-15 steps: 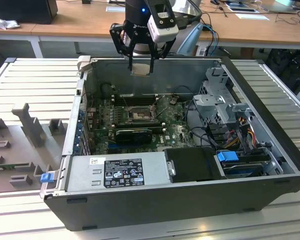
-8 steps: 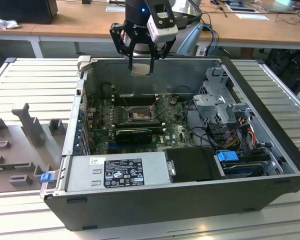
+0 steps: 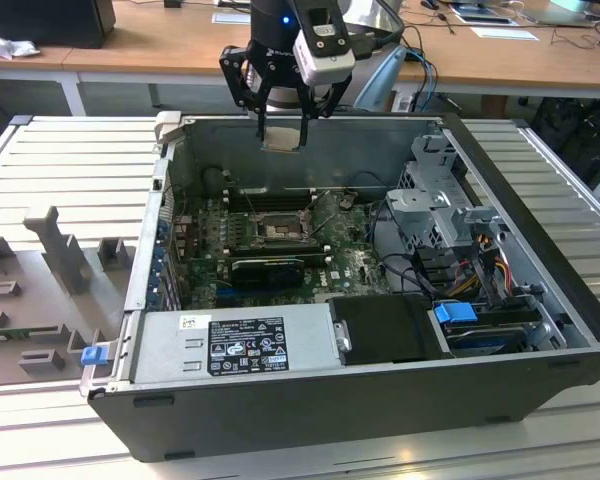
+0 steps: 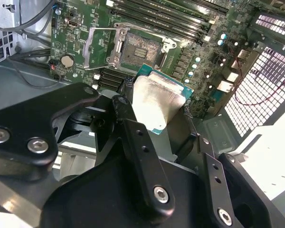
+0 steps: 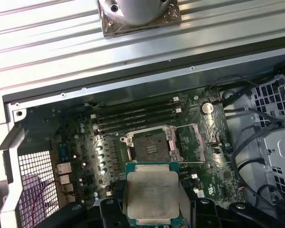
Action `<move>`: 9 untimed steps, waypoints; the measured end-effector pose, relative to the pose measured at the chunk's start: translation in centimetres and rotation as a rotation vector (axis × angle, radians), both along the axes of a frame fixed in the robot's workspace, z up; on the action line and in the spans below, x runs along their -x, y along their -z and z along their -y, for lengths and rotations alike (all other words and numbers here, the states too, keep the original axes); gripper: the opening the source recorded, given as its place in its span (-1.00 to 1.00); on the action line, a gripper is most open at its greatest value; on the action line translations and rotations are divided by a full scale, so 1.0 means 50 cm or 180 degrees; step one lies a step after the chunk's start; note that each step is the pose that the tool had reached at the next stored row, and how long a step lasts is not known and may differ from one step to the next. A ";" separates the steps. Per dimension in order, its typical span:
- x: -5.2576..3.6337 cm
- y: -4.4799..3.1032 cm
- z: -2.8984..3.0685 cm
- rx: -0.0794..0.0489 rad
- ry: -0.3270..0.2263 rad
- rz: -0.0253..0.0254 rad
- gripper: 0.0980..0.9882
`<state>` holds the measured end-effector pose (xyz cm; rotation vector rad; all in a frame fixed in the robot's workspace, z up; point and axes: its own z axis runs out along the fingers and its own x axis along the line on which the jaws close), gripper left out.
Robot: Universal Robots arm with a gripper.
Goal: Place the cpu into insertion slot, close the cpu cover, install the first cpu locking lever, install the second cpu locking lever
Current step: 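Place the cpu into insertion slot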
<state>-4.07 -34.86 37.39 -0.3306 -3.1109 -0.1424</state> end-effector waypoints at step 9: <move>0.000 0.000 0.000 0.0000 0.0054 0.0000 -0.03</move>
